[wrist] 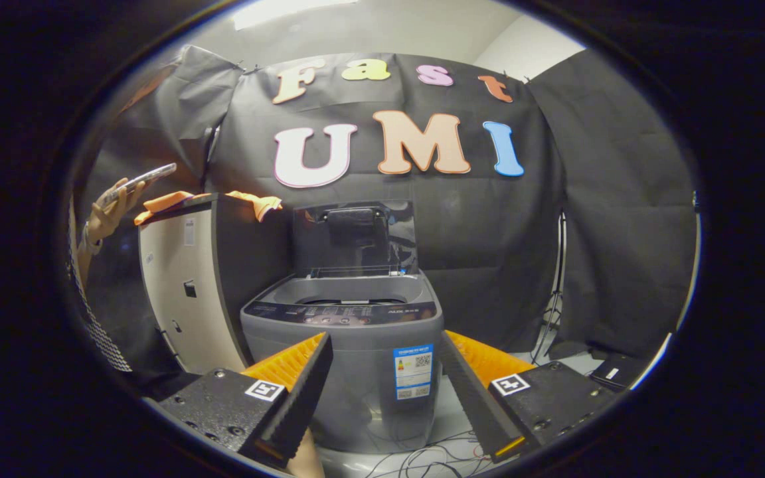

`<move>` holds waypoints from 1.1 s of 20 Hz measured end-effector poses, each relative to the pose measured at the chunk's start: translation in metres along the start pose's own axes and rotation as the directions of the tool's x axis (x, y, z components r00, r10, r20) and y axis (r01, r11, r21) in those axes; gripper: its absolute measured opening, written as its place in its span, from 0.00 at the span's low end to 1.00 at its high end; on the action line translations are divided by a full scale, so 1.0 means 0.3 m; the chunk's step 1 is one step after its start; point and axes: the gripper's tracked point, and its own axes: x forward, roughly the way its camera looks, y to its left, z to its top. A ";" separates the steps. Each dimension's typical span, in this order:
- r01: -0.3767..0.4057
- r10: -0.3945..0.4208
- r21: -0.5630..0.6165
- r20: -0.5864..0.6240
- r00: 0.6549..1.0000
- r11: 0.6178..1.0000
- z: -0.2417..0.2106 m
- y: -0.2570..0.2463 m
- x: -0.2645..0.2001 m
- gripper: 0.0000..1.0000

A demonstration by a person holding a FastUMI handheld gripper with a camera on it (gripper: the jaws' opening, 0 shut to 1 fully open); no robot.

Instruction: Put the clothes into the washing machine and then close the washing machine lid.

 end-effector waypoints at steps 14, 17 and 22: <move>-0.130 0.136 -0.064 0.104 0.985 0.989 0.280 0.312 0.114 0.97; -0.236 0.255 -0.132 0.150 0.955 0.963 0.466 0.517 0.183 0.97; -0.450 0.466 -0.125 0.167 0.869 0.884 0.677 0.929 0.284 0.98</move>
